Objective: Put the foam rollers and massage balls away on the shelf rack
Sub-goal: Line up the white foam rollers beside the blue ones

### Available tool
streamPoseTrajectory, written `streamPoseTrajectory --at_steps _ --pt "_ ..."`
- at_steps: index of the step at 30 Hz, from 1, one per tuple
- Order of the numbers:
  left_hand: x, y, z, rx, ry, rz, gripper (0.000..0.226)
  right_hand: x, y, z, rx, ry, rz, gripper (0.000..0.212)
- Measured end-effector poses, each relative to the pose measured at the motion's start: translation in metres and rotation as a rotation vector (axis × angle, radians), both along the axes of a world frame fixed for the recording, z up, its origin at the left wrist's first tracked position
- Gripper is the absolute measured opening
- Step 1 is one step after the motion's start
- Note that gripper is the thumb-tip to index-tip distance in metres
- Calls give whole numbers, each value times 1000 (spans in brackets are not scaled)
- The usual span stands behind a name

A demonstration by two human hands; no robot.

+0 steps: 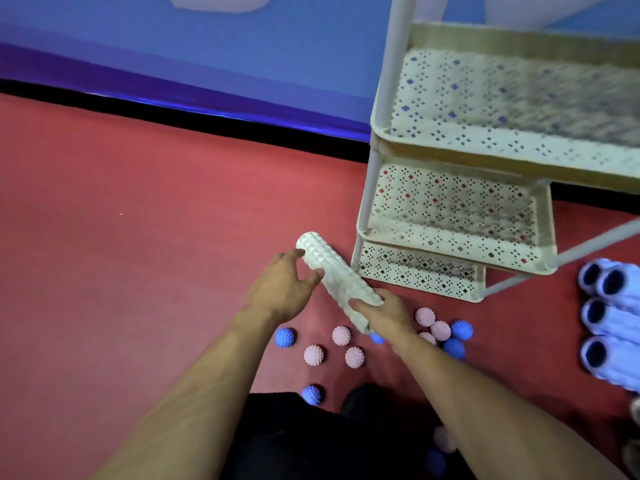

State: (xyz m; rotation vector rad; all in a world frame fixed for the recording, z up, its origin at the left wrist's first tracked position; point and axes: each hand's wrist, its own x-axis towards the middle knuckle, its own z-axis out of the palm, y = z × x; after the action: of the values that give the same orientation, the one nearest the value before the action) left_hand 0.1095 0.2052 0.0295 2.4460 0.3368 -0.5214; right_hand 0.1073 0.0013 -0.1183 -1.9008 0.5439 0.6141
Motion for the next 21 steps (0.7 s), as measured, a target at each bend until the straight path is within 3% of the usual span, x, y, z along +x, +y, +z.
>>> streamPoseTrajectory --at_steps 6,9,13,17,21 --pt "-24 -3 48 65 -121 -22 65 -4 -21 113 37 -302 -119 54" --pt "-35 -23 78 52 -174 -121 88 -7 -36 176 116 -406 -213 61" --pt "-52 -63 115 11 -273 -235 112 -28 -68 250 157 -501 -184 63" --pt "-64 -97 146 120 -455 -373 115 -59 -123 312 163 -582 -234 68" --pt "-83 -130 186 225 -543 -472 106 -97 -190 362 235 -670 -415 69"
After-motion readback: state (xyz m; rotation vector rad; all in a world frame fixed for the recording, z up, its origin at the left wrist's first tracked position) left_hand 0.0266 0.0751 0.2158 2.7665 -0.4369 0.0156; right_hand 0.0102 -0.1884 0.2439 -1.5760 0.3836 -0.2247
